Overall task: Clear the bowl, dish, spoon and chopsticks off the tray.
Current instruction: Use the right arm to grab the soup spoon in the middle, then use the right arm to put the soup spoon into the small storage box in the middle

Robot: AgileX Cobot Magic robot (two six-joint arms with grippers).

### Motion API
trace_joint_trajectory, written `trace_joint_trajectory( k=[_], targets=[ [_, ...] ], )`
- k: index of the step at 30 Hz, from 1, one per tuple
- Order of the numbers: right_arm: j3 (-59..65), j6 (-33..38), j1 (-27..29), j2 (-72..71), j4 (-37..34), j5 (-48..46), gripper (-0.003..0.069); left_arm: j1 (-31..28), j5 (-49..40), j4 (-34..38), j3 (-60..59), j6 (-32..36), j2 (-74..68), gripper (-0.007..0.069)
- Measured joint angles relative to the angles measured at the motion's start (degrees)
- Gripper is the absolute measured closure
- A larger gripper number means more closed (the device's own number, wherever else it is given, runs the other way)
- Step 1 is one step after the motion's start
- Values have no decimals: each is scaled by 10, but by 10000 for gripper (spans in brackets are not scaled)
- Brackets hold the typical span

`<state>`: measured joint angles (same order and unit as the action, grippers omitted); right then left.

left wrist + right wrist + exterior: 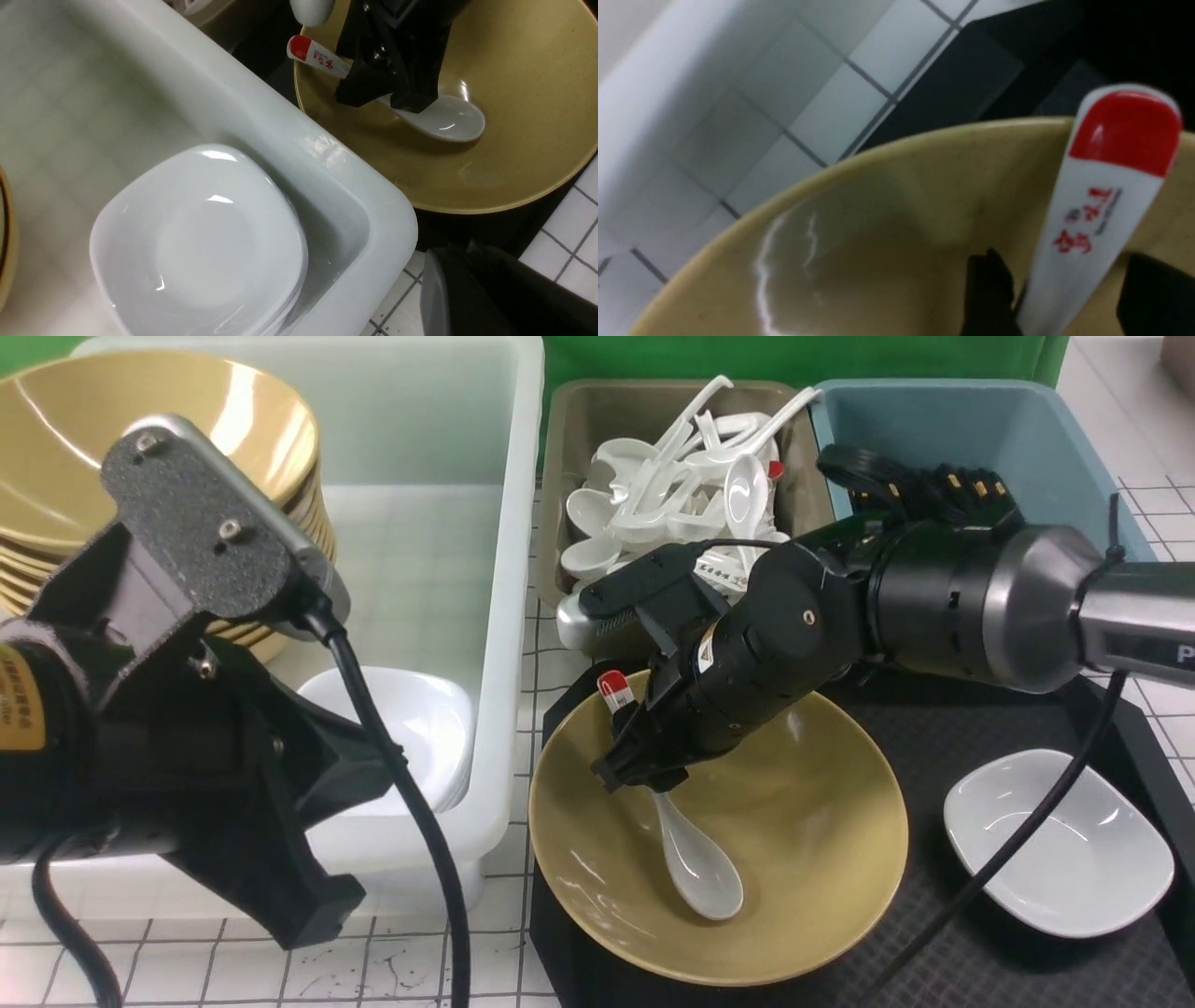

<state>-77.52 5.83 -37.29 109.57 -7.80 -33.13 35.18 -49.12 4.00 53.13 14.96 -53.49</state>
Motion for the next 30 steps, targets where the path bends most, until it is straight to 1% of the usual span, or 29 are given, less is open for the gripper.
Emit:
trace_joint_trajectory(
  k=[2, 3, 4, 6, 8, 12, 15, 18, 24, 30],
  targets=[
    [0, 0, -4, 0, -1, 4, 277, 0, 13, 0, 0, 0, 0, 638],
    [0, 0, -6, 0, -1, 6, 314, 0, 19, 0, 0, 0, 0, 638],
    [0, 0, -7, 0, -2, 7, 385, 0, 31, 0, 0, 0, 0, 638],
    [-1, 0, -8, 0, -2, -1, 484, 0, 44, 0, 0, 0, 0, 638],
    [-3, 2, -8, -1, -2, -6, 510, 0, 49, 0, 0, 0, 0, 638],
    [-36, 19, -8, -31, 2, -54, 507, 0, 87, 1, 0, 0, -3, 638],
    [-71, 22, -6, -60, 13, -60, 507, 0, 112, 1, 0, -2, -18, 638],
    [-136, 25, 12, -74, 24, -57, 507, 0, 147, 1, 0, -13, -53, 638],
    [-248, 18, 74, -36, 32, 8, 507, 0, 225, 5, 3, -30, -140, 638],
    [-325, -3, 117, 49, 32, 99, 507, 0, 241, 8, 20, -33, -177, 638]
  ],
)
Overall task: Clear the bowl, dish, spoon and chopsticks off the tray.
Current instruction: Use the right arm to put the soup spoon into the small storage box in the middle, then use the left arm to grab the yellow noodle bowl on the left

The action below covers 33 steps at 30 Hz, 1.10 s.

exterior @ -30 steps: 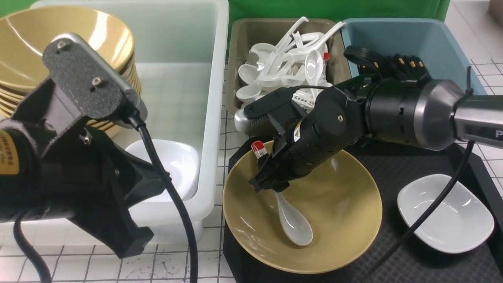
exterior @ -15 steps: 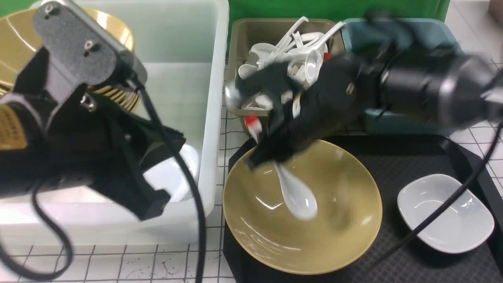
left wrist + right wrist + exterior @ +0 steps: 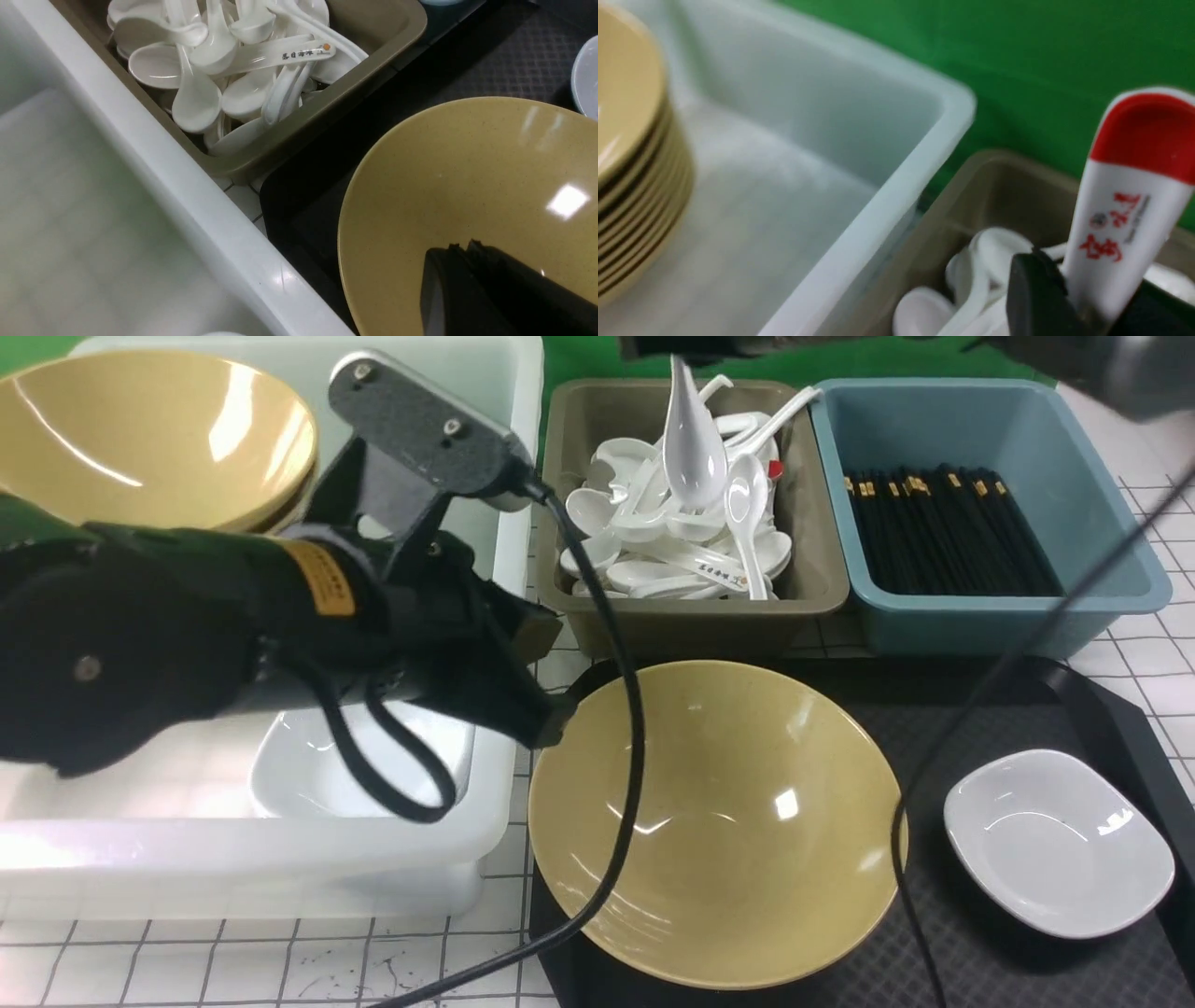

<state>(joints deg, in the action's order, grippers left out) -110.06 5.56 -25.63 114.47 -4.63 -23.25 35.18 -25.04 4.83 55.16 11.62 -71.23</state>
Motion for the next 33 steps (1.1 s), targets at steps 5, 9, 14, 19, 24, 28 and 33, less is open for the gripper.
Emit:
trace_joint_trajectory(
  k=[5, 9, 14, 19, 24, 28, 33],
  targets=[
    [-75, -26, 30, 100, 0, 52, 473, 0, -11, 7, 1, 0, -1, 638],
    [-116, -28, 47, 150, 0, 55, 353, 0, -37, 24, 1, -1, -1, 638],
    [-152, -41, 57, 165, 0, -28, 160, 0, -56, 44, 2, -3, -1, 638],
    [-260, -8, 57, 139, -1, -270, 89, 0, -97, 61, 44, -41, -5, 632],
    [-346, 49, 60, 93, -1, -437, 167, 0, -193, 51, 142, -45, -36, 586],
    [-327, 67, 60, 27, -1, -482, 332, 0, -273, 39, 240, -29, -92, 496],
    [-168, 79, 60, -94, -2, -489, 575, 0, -349, 34, 320, 1, -181, 318]
  ],
)
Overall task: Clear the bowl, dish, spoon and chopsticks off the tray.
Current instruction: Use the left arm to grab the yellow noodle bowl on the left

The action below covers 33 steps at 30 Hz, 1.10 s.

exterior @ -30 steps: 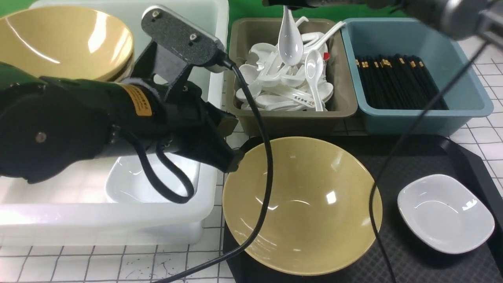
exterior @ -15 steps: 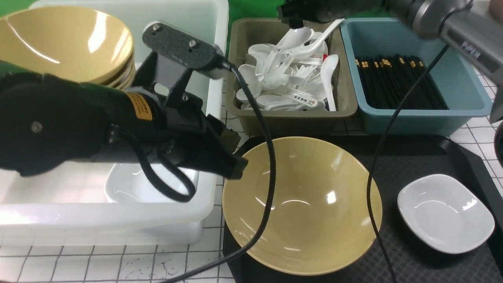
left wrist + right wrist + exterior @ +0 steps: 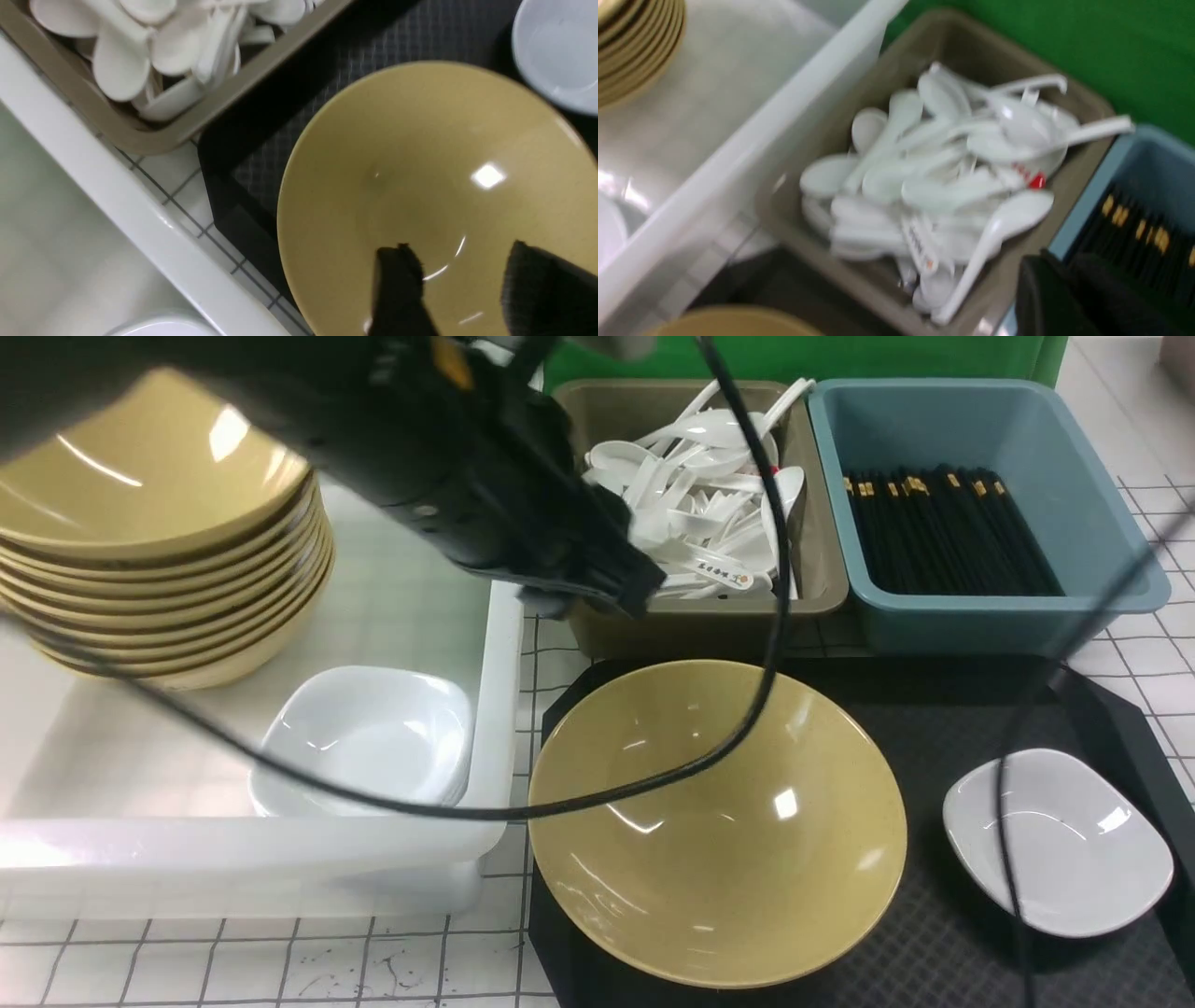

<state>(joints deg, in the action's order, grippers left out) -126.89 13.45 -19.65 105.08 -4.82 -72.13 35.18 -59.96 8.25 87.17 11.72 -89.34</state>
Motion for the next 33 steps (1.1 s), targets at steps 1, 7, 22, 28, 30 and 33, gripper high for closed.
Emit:
trace_joint_trajectory(
  k=[1, 7, 22, 28, 30, 33],
  targets=[
    [25, 1, 0, -11, 0, 0, 587, 0, -9, -2, 8, 2, -11, 287],
    [286, 19, 0, -171, 0, -1, 622, 0, -29, -11, 66, 49, -131, 125],
    [562, 20, 0, -318, 0, 53, 622, 0, -38, -29, 217, 161, -321, 102],
    [562, 20, 0, -320, 0, 80, 622, 0, -68, 0, 217, 171, -348, 109],
    [562, 20, 0, -321, -1, 92, 622, 0, -79, -2, 217, 171, -355, 144],
    [562, 21, 0, -321, -10, 101, 622, 0, -95, -18, 217, 162, -362, 279]
  ],
)
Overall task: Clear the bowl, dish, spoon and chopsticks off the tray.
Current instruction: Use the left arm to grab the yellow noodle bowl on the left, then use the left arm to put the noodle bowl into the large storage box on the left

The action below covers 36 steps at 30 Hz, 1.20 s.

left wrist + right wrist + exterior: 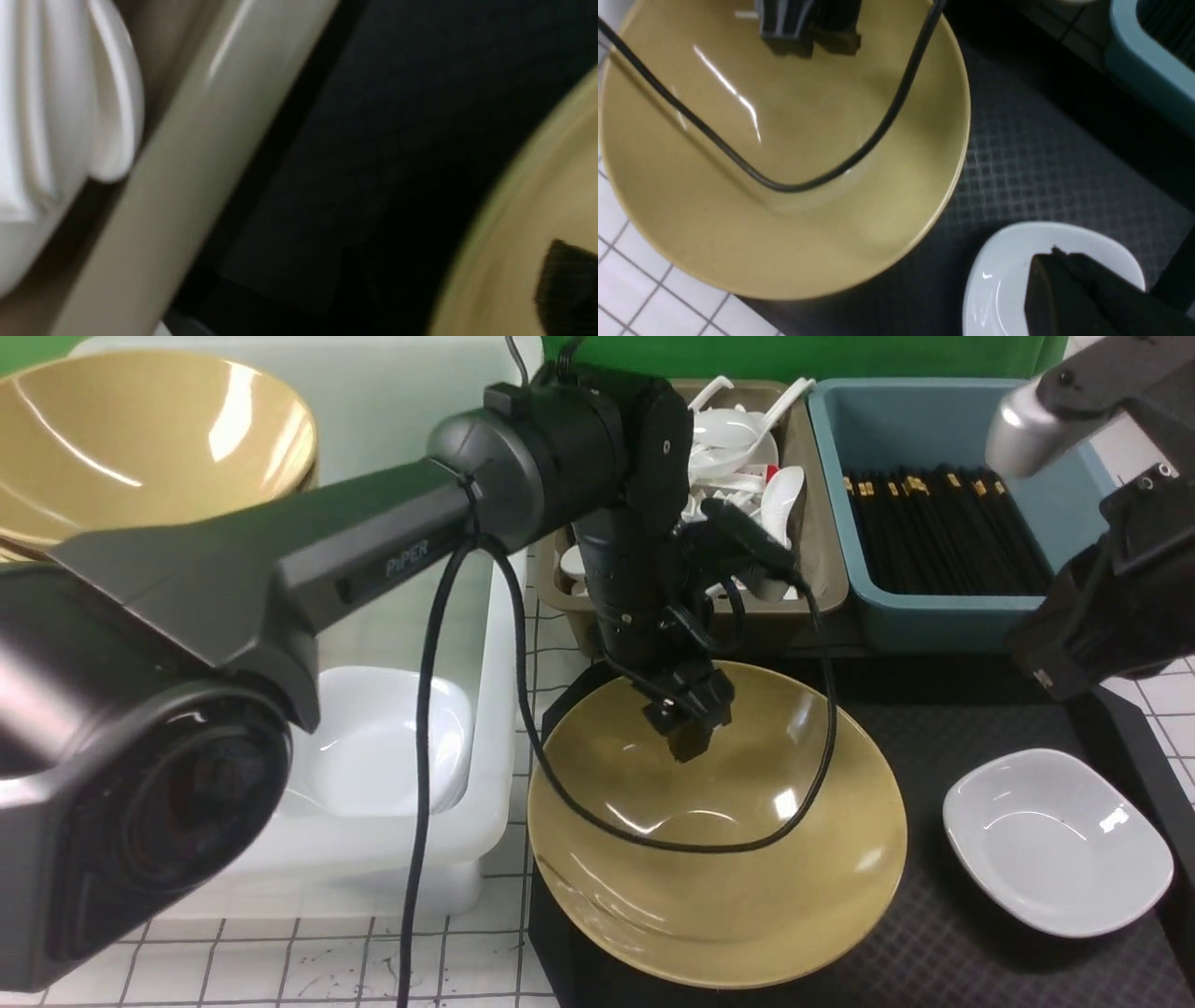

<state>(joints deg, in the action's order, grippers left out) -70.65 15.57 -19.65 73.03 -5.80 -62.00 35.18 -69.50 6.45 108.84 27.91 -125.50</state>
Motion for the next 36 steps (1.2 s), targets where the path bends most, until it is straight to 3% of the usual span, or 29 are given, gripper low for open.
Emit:
trace_joint_trajectory(
  k=[1, 4, 8, 14, 18, 21, 22, 24, 25, 29, 34, 36],
  targets=[
    [0, 0, 0, 0, 0, 0, 622, 0, -1, -1, 0, -1, 0, 291],
    [0, 19, 0, 0, -20, 0, 622, 0, -3, -10, 0, -17, 1, 460],
    [-28, 58, -4, 0, -67, -2, 621, -3, -28, 17, 0, -45, 34, 580],
    [-111, 71, -51, 0, -76, -21, 620, -19, -14, 40, 0, -63, 109, 619],
    [-160, 72, -98, 1, -79, -26, 617, -63, -18, 85, 0, -66, 172, 619],
    [-203, 73, -150, 12, -81, -28, 616, -137, -25, 140, 0, -67, 241, 619],
    [-220, 77, -173, 23, -81, -28, 616, -187, -29, 158, 0, -71, 271, 619],
    [-230, 86, -186, 35, -81, -29, 615, -254, -32, 169, 0, -86, 299, 620],
    [-232, 87, -189, 38, -80, -29, 615, -261, -32, 171, 0, -87, 301, 620],
    [-240, 105, -200, 69, -76, -28, 613, -440, -32, 178, 0, -115, 336, 620],
    [-240, 122, -200, 85, -70, -28, 613, -557, -28, 180, 0, -148, 328, 620],
    [-240, 128, -200, 88, -69, -28, 613, -578, -22, 181, 0, -159, 321, 620]
  ],
)
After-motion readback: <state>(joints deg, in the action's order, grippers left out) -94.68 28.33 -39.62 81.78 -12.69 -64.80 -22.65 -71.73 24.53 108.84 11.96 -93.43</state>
